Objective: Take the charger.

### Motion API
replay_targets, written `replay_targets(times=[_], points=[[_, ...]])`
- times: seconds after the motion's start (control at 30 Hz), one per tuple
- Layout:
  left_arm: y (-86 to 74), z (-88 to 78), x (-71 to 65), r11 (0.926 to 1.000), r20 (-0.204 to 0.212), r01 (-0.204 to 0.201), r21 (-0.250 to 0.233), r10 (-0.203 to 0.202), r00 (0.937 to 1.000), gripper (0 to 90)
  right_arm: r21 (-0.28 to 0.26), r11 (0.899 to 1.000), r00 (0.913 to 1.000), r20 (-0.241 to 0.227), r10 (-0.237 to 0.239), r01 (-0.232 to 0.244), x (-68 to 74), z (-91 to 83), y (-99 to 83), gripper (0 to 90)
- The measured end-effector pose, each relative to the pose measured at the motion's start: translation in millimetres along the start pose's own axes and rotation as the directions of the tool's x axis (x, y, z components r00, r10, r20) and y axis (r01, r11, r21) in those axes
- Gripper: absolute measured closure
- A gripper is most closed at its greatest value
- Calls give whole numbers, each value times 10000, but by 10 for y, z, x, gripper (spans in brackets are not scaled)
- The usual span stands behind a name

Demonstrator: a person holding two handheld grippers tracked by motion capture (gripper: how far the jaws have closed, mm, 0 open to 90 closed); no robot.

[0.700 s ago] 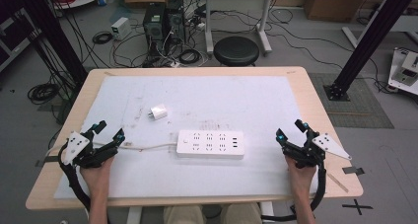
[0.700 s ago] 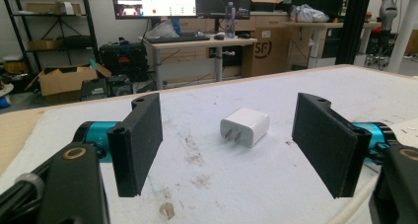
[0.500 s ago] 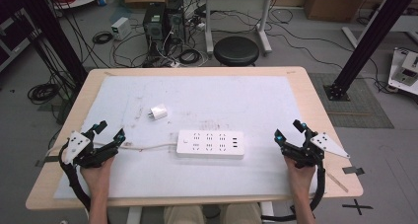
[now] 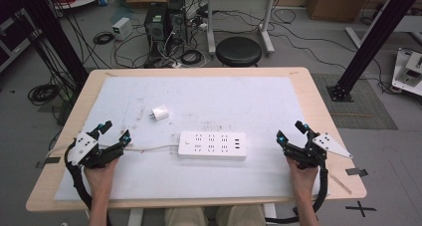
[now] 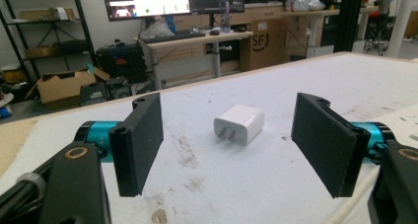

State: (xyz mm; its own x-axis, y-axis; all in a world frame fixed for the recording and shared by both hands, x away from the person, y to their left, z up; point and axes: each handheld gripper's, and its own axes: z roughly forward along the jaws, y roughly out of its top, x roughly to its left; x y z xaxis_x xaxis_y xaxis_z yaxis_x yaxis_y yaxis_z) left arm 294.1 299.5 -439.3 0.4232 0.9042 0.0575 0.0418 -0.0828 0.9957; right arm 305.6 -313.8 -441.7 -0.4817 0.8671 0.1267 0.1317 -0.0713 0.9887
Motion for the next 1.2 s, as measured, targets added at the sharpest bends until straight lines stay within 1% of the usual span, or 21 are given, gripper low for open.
replay_targets(times=[0.1,0.13,0.17,0.23,0.3,0.37,0.43,0.53,0.57,0.73,0.8,0.83,0.87,0.93,0.97,1.0,1.03,1.1,1.13,1.17,1.2], points=[[0,0,0,10000,0,0,0,0,10000,273,-6,10000,10000,-17,7,-7,-1,1,0,166],[26,7,-17,9994,92,78,335,-81,9999,270,50,9999,9999,-46,99,-99,4,-1,-1,166],[41,5,-22,9994,153,111,336,-116,9998,269,-32,10000,10000,-61,-58,58,-2,4,0,166],[56,1,-29,9993,221,191,316,-198,9996,271,-24,10000,10000,-54,-36,36,4,5,1,166],[129,18,-22,9979,482,434,486,-457,9978,271,27,10000,10000,-46,-16,16,12,1,-1,166],[197,62,3,9944,850,461,947,-543,9949,293,-15,10000,9999,-59,-91,91,8,6,-1,166],[265,122,19,9893,1229,250,1440,-429,9915,297,0,9999,9999,-72,-102,102,8,5,-1,166],[318,186,24,9851,1463,47,1721,-302,9888,253,-7,9999,9999,-61,-130,130,9,5,-1,166],[362,253,36,9796,1754,-90,2005,-269,9841,253,11,9999,9999,-59,-104,104,11,4,-1,166],[432,375,67,9714,1997,-351,2350,-130,9798,254,-19,9999,9999,-64,-153,153,10,5,-1,166],[487,440,87,9671,2309,-755,2430,179,9728,259,-19,9998,9998,-64,-190,190,12,5,-2,166],[487,440,87,9671,2309,-755,2430,179,9728,261,-7,9999,9998,-53,-172,172,15,4,-1,166],[498,459,91,9676,2427,-890,2361,300,9696,261,-7,9999,9998,-53,-172,172,15,4,-1,166],[534,508,97,9601,2621,-1243,2507,562,9634,262,-11,9998,9998,-61,-186,186,13,4,-1,166],[534,508,97,9601,2621,-1243,2507,562,9634,262,-11,9998,9998,-61,-186,186,13,4,-1,166],[570,588,103,9505,3003,-1643,2637,809,9504,262,-7,9999,9998,-61,-171,171,15,4,-1,166],[577,613,108,9463,3152,-1803,2685,905,9447,262,-12,9998,9998,-62,-188,188,15,4,-1,166],[577,613,108,9463,3152,-1803,2685,905,9447,262,8,9999,9998,-58,-172,172,16,4,-2,166],[601,728,125,9291,3789,-2330,2870,1132,9185,262,-8,9998,9998,-54,-195,195,14,5,-1,166],[602,761,130,9238,3959,-2456,2936,1164,9109,262,7,9999,9998,-62,-165,165,18,4,-1,166],[602,761,130,9238,3959,-2456,2936,1164,9109,262,7,9999,9998,-62,-165,165,18,4,-1,166]])
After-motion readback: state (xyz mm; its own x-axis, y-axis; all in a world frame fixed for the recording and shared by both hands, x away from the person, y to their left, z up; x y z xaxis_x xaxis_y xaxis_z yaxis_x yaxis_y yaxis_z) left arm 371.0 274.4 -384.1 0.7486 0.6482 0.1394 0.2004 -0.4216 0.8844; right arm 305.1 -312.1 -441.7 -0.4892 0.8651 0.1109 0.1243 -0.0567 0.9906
